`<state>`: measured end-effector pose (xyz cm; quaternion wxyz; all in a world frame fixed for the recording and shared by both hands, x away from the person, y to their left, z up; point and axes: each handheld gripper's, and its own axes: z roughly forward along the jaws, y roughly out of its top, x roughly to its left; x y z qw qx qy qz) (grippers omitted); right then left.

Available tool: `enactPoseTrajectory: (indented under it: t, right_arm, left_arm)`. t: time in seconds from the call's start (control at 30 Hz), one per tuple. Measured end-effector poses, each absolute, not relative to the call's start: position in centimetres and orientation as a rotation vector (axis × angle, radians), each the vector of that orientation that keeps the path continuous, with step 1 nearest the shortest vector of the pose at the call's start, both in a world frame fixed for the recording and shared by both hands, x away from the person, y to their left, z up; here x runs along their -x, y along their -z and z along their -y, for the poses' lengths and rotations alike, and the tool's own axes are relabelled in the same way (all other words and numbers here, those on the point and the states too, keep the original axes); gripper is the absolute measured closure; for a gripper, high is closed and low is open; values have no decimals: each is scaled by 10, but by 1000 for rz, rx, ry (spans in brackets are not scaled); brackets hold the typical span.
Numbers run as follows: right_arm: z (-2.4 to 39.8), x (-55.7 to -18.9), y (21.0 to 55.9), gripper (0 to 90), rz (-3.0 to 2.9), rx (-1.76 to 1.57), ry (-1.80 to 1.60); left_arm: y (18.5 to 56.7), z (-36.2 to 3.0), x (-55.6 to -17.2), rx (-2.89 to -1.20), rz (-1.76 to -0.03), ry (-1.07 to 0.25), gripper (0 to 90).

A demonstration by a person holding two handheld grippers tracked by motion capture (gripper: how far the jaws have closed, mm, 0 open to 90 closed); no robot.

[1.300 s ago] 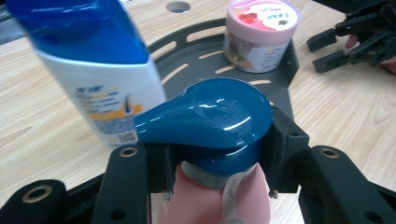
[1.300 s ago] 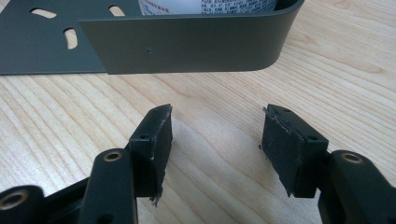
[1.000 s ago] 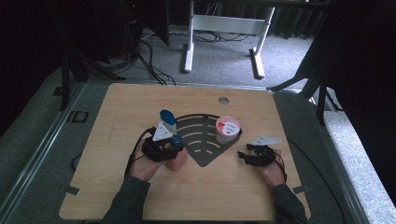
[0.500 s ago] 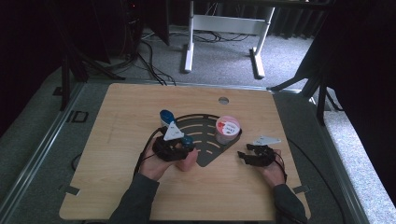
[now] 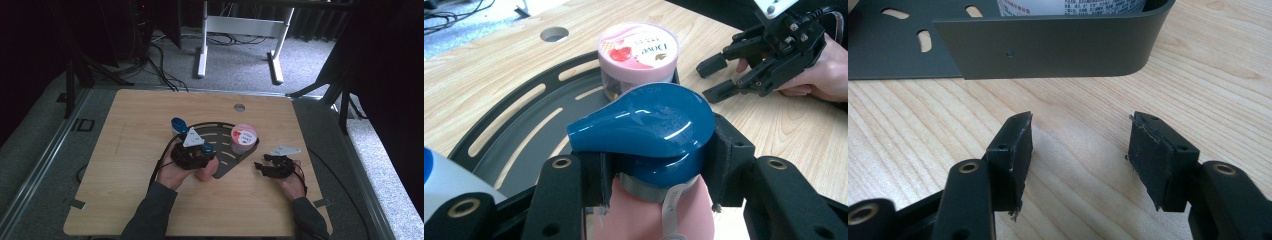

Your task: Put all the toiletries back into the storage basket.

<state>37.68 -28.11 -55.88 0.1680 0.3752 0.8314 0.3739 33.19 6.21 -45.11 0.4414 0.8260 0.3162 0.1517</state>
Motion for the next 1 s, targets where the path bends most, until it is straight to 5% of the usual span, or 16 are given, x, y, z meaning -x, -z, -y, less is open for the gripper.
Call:
enactPoseTrajectory:
  t: [1.0]
  right_arm:
    - [281, -377, 559, 424, -2368, -1069, -1068]
  left_arm:
    - [454, -39, -364, -2043, -829, -412, 529]
